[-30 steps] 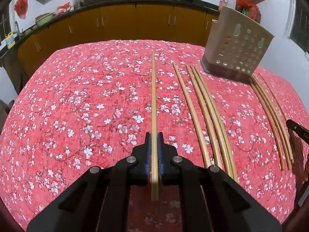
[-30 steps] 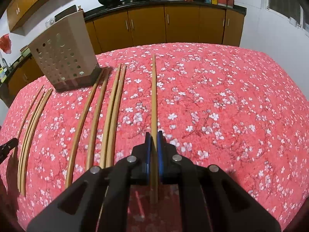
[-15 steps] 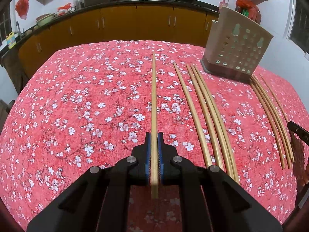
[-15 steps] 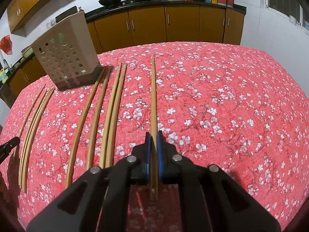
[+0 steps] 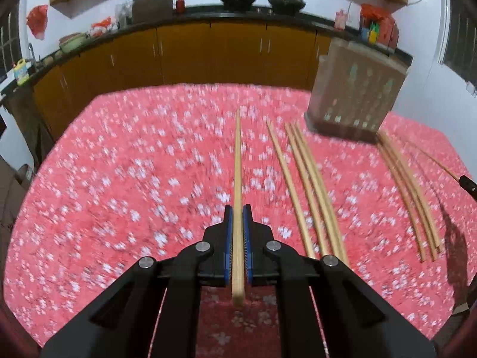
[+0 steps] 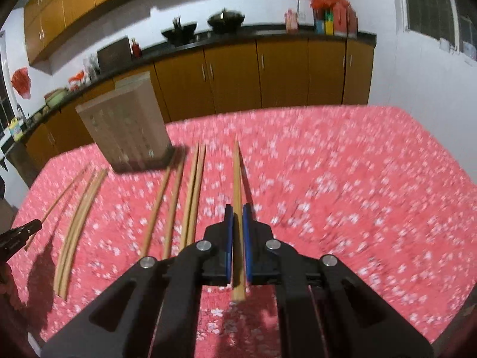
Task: Organize utensils
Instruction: 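Lift both held chopsticks off the table toward the beige utensil holder, then lower the chopsticks into the holder and open both tools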
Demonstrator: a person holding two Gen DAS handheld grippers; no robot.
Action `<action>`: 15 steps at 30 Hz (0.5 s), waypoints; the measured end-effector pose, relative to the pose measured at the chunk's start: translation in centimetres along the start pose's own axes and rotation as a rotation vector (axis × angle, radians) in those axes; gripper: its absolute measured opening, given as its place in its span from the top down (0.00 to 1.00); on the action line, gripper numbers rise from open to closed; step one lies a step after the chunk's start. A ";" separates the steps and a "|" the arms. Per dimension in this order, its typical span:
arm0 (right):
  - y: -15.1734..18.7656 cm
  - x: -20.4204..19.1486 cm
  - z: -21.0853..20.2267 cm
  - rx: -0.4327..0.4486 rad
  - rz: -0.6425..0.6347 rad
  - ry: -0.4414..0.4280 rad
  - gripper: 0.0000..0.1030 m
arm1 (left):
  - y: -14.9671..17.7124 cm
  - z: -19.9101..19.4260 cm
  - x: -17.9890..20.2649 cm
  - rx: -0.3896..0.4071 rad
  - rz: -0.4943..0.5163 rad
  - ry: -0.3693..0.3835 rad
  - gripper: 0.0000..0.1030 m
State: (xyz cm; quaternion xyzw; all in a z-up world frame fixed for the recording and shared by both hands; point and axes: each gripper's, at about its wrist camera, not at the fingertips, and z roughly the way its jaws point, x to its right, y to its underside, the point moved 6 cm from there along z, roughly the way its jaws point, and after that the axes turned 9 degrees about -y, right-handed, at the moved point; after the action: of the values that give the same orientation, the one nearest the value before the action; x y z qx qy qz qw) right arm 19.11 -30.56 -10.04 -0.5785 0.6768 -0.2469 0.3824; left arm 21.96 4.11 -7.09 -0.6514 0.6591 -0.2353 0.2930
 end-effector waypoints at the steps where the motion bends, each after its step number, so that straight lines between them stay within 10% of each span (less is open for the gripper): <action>1: -0.5 0.0 -0.7 0.024 -0.002 0.000 0.93 | -0.5 -0.6 -0.2 0.017 -0.005 0.002 0.93; 15: -6.0 -0.7 -6.1 0.243 -0.008 -0.004 0.93 | -6.7 -6.7 -2.3 0.218 -0.102 0.003 0.93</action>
State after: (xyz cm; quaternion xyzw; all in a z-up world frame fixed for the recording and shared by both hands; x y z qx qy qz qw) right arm 17.79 -31.74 -1.63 -0.5313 0.6387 -0.3275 0.4502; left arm 22.16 5.66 2.53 -0.6479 0.5962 -0.3210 0.3489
